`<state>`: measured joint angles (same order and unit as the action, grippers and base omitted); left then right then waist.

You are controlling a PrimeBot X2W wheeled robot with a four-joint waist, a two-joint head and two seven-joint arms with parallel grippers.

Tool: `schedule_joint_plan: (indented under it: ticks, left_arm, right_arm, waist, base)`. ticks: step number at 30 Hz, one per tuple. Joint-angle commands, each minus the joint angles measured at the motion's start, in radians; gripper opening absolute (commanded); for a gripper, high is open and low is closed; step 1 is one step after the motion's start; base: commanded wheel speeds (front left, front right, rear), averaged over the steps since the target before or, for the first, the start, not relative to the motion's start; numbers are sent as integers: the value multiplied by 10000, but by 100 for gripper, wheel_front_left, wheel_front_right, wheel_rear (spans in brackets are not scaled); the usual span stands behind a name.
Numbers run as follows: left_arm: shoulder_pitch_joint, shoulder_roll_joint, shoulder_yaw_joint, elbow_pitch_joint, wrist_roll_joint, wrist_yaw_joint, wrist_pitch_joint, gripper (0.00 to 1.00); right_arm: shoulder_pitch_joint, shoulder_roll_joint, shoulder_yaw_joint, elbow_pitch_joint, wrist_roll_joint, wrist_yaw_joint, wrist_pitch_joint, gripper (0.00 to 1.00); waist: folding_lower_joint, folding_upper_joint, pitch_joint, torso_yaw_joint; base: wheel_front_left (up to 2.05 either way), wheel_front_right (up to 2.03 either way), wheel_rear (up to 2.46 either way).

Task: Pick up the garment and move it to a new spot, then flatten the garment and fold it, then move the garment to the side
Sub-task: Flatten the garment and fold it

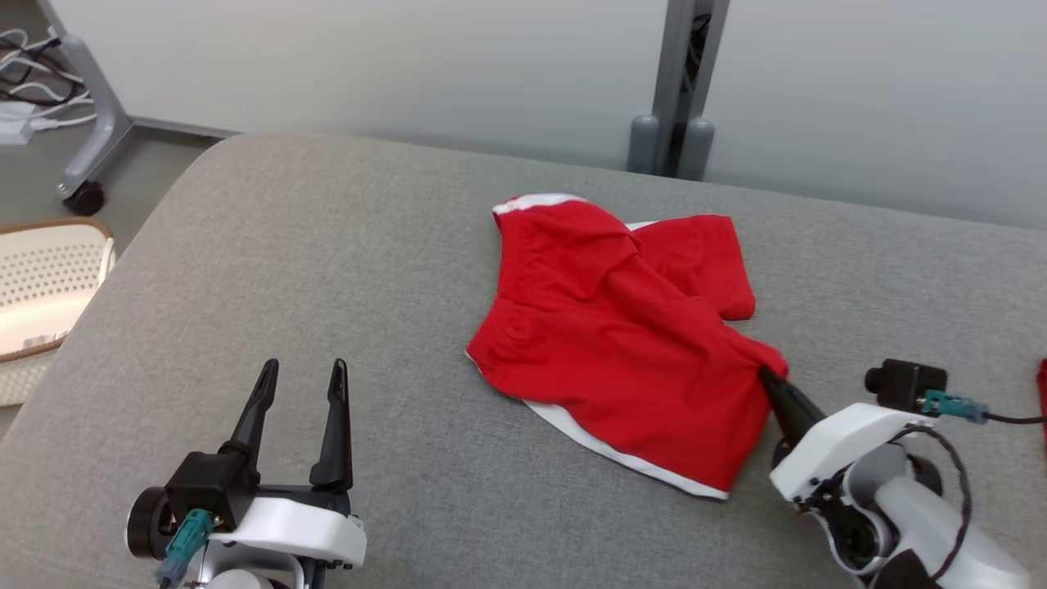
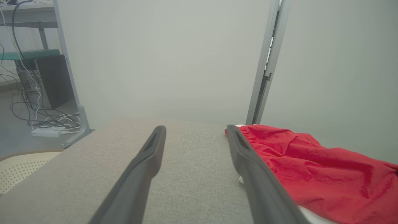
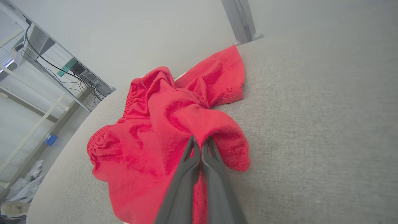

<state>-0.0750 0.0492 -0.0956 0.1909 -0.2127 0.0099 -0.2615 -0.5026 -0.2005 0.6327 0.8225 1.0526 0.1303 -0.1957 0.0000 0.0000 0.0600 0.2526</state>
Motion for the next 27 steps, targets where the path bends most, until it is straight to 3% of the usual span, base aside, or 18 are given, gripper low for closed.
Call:
schedule_joint_plan:
  ticks: [1,9,12,23,27]
  left_arm:
    - [18,30,11,19,-24,3,-28,100]
    - [323,32,-12,44,-170,69,-28,100]
    - [377,35,-73,57,-214,87,-28,100]
    - [13,31,-371,90,-247,19,-28,100]
    - [-16,28,-379,116,-182,-41,-28,100]
  right_arm:
    - [-95,-216,14,-32,-2,9,-56,0]
    - [-597,-1708,338,342,-1395,9,717,0]
    - [-834,-1896,462,639,-2198,8,1154,0]
    - [-1026,-542,317,1833,-3076,6,1565,0]
    - [-1219,-431,394,2736,-3477,6,1468,0]
  waist:
    - [0,0,-178,-200]
    - [0,0,-557,-696]
    - [0,0,-604,-745]
    - [0,0,-216,-358]
    - [0,0,-47,-188]
  base:
    - [0,0,0]
    - [0,0,0]
    - [0,0,0]
    - [0,0,0]
    - [0,0,0]
